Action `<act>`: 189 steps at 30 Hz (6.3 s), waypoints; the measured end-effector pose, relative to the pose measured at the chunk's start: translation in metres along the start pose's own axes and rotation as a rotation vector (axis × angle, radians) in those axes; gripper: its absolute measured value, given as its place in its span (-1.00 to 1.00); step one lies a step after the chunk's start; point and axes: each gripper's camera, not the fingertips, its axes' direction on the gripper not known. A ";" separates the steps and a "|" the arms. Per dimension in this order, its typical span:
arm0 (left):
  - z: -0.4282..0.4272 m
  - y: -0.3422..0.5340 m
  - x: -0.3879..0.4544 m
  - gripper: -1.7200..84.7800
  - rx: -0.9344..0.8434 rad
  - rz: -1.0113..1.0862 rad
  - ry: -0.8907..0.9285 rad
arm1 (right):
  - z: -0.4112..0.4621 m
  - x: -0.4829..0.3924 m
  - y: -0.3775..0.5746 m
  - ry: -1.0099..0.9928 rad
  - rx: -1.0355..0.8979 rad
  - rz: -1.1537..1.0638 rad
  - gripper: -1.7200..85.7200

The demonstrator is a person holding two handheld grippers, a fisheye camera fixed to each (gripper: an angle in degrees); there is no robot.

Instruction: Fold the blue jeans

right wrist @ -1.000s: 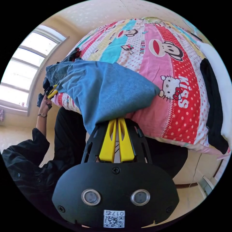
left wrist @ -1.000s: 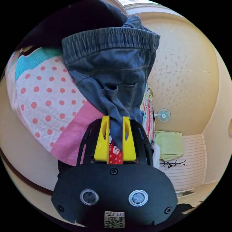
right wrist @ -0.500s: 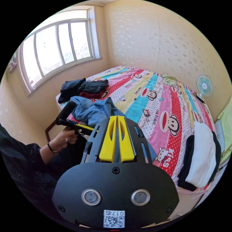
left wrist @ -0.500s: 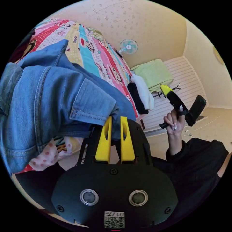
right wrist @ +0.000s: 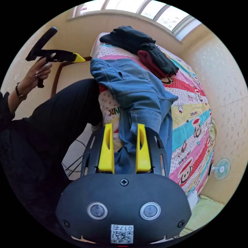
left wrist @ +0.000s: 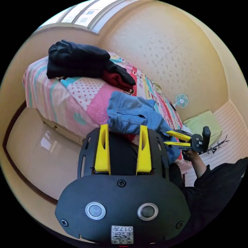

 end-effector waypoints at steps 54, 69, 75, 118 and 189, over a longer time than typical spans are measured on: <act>0.363 -0.089 0.509 -0.82 -0.558 0.482 0.377 | -0.031 0.140 0.238 0.026 0.190 1.007 -0.57; 0.524 -0.089 0.420 -0.78 -0.675 0.448 0.188 | -0.049 0.218 0.201 0.042 0.052 0.770 -0.69; 0.567 -0.090 0.470 -0.76 -0.668 0.667 0.196 | -0.143 0.249 0.311 -0.043 0.550 1.051 -0.89; 0.179 -0.070 0.353 -0.96 -0.181 0.747 0.495 | -0.323 0.141 0.476 -0.156 1.034 1.278 -0.92; 0.358 -0.001 0.155 -0.82 -0.496 0.338 -0.276 | -0.142 0.173 0.256 -0.242 0.326 1.244 -0.61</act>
